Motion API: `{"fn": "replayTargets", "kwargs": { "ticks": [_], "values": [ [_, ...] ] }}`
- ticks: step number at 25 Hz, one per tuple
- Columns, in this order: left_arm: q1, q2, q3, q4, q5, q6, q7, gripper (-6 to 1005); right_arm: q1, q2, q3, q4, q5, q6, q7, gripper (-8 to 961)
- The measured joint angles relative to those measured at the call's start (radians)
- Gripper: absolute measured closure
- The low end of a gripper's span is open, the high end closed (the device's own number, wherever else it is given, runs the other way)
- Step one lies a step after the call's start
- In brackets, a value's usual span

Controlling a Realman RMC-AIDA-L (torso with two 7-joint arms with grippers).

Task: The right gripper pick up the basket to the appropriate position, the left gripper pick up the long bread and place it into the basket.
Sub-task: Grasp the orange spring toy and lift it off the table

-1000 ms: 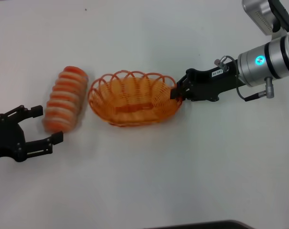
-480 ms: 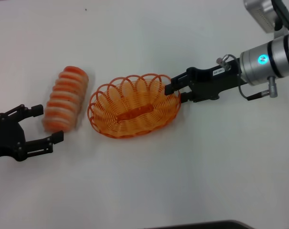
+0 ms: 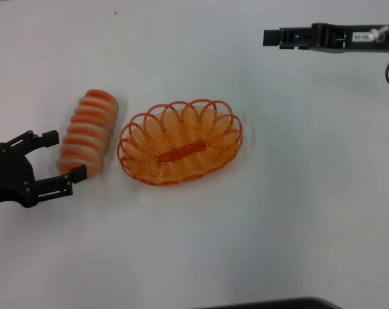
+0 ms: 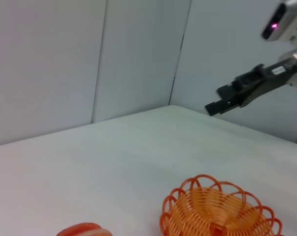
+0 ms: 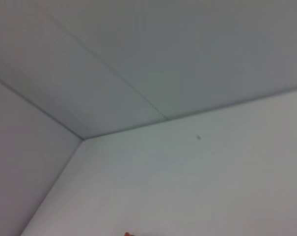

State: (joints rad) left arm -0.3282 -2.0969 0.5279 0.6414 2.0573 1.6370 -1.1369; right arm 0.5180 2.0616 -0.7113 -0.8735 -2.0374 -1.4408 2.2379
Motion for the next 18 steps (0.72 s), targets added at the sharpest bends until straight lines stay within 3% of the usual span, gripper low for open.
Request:
{"fn": "replayTargets", "kwargs": {
  "ticks": [6, 16, 18],
  "values": [
    [0.0, 0.0, 0.0, 0.0, -0.008, 0.01, -0.011, 71, -0.094, 0.014, 0.018, 0.082, 0.108, -0.048, -0.599, 233],
    [0.021, 0.011, -0.024, -0.019, -0.001, 0.043, -0.036, 71, -0.155, 0.026, 0.026, 0.238, 0.034, -0.026, -1.057, 73],
    [0.024, 0.016, -0.023, -0.026, 0.001, 0.044, -0.043, 71, -0.174, 0.026, 0.031, 0.247, 0.034, -0.026, -1.117, -4]
  ]
}}
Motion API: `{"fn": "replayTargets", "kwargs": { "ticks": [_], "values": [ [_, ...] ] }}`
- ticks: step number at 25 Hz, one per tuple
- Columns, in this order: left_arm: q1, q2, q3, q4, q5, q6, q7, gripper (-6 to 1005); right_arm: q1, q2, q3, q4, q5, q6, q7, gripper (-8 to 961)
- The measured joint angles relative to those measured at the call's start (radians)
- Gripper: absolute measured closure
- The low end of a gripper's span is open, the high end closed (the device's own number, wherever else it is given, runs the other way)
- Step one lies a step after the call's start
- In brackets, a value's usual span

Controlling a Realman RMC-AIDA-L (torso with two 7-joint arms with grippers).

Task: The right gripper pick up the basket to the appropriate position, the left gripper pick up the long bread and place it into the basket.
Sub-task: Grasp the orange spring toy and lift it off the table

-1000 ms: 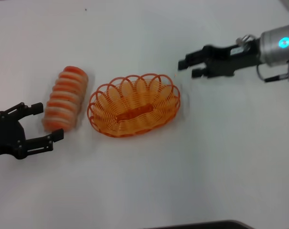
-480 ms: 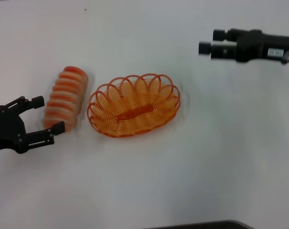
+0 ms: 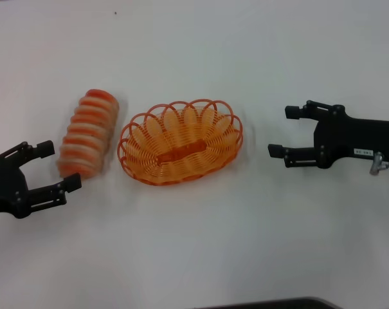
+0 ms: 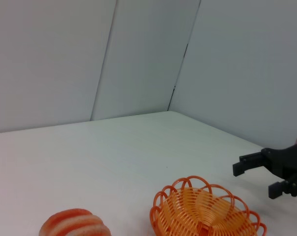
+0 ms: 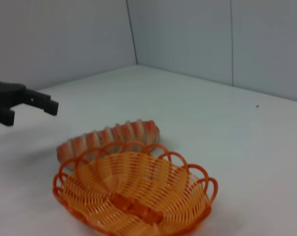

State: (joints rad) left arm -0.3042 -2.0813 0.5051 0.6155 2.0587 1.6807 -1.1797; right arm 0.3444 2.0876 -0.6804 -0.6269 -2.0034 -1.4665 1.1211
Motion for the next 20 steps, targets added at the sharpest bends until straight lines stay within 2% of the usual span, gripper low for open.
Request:
{"fn": "replayTargets", "kwargs": {
  "ticks": [5, 15, 18, 20],
  "values": [
    [0.0, 0.006, -0.002, -0.011, 0.0, -0.011, -0.024, 71, -0.026, -0.001, 0.015, -0.007, 0.001, -0.011, -0.065, -2],
    [-0.003, 0.015, 0.011, -0.002, 0.022, -0.02, -0.108, 72, -0.018, -0.004, 0.04, -0.022, -0.004, 0.003, -0.092, 0],
    [-0.003, 0.017, 0.009, 0.022, 0.024, -0.054, -0.21, 72, -0.015, -0.004, 0.04, -0.022, -0.004, 0.007, -0.088, 0],
    [-0.009, 0.013, 0.018, 0.089, 0.043, -0.065, -0.331, 72, -0.01, -0.004, 0.041, -0.019, -0.004, 0.011, -0.087, 0]
  ]
}}
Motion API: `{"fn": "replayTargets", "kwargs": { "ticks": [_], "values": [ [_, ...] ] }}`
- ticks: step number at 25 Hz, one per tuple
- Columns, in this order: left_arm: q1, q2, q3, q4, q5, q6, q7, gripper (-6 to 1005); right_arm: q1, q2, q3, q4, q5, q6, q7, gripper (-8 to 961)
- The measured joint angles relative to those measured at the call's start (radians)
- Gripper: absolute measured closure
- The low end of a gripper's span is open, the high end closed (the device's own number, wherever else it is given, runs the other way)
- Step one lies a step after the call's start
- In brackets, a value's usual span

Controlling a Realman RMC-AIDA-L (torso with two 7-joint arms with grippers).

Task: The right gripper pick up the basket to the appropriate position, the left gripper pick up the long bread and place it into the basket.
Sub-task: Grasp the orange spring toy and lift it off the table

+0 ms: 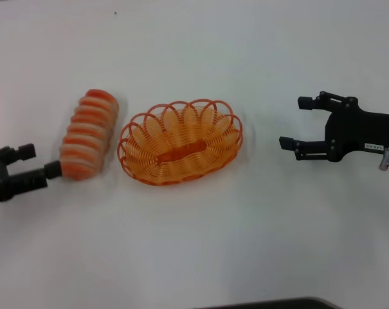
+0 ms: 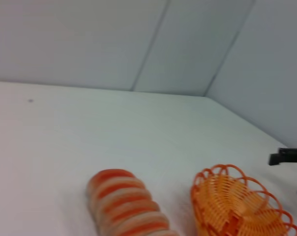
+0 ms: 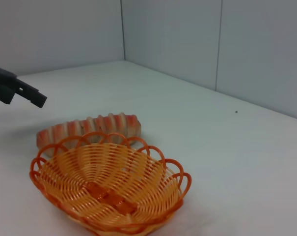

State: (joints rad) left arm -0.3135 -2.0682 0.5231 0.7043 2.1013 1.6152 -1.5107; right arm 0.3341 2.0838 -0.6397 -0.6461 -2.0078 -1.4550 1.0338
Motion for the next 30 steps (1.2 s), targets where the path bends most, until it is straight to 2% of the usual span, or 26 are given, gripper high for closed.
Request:
{"fn": "replayTargets", "kwargs": {
  "ticks": [4, 8, 10, 13, 18, 24, 30],
  "values": [
    [-0.012, -0.036, 0.017, 0.197, 0.025, 0.011, -0.174, 72, 0.013, 0.002, -0.004, 0.009, 0.0, 0.02, 0.0, 0],
    [-0.022, -0.083, 0.109, 0.436, 0.073, 0.011, -0.367, 90, 0.018, 0.002, -0.006, 0.01, -0.001, 0.034, 0.001, 0],
    [-0.05, -0.09, 0.169, 0.499, 0.133, 0.002, -0.503, 109, 0.019, 0.002, -0.008, 0.008, -0.002, 0.034, 0.009, 1],
    [-0.112, -0.088, 0.245, 0.517, 0.238, 0.0, -0.682, 127, 0.018, 0.002, -0.005, 0.002, -0.002, 0.03, 0.021, 1],
    [-0.183, -0.093, 0.328, 0.509, 0.385, -0.018, -0.822, 126, 0.013, 0.0, -0.005, 0.001, -0.002, 0.029, 0.018, 0],
    [-0.194, -0.094, 0.466, 0.524, 0.47, -0.097, -0.92, 126, 0.009, 0.002, -0.003, 0.001, -0.002, 0.015, 0.025, 0],
    [-0.196, -0.096, 0.528, 0.523, 0.491, -0.138, -0.98, 126, 0.006, -0.003, 0.031, -0.001, 0.001, -0.001, 0.056, 1]
  ]
}}
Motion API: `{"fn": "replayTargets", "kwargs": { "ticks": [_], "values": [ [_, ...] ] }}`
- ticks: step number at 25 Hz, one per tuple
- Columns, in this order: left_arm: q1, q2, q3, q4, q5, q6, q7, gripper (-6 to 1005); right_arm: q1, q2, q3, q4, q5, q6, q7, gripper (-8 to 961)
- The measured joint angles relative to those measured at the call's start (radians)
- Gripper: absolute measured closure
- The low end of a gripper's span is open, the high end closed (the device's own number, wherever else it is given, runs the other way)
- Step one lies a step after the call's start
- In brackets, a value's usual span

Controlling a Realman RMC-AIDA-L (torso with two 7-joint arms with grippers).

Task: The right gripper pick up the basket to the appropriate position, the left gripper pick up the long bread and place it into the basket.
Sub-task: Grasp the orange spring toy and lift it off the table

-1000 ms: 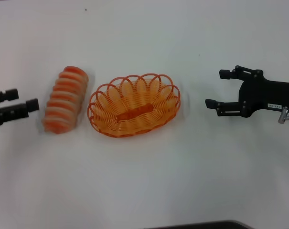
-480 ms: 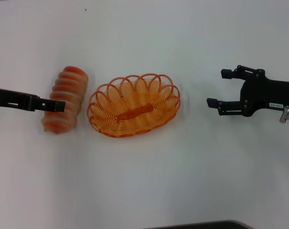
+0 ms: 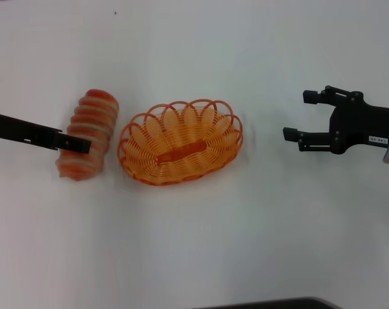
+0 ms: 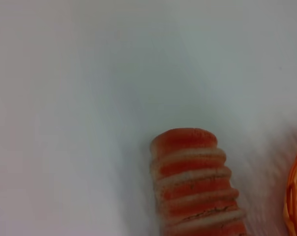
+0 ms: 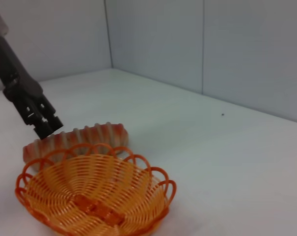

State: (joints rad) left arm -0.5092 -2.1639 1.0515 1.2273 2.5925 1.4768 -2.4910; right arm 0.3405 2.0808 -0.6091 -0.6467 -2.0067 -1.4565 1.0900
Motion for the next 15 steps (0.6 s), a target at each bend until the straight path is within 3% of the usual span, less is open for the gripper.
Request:
{"fn": "replayTargets", "kwargs": {
  "ticks": [15],
  "values": [
    [-0.002, -0.001, 0.046, -0.035, 0.002, -0.03, -0.023, 127, 0.005, -0.003, 0.026, -0.001, 0.003, -0.009, 0.033, 5]
  ]
}}
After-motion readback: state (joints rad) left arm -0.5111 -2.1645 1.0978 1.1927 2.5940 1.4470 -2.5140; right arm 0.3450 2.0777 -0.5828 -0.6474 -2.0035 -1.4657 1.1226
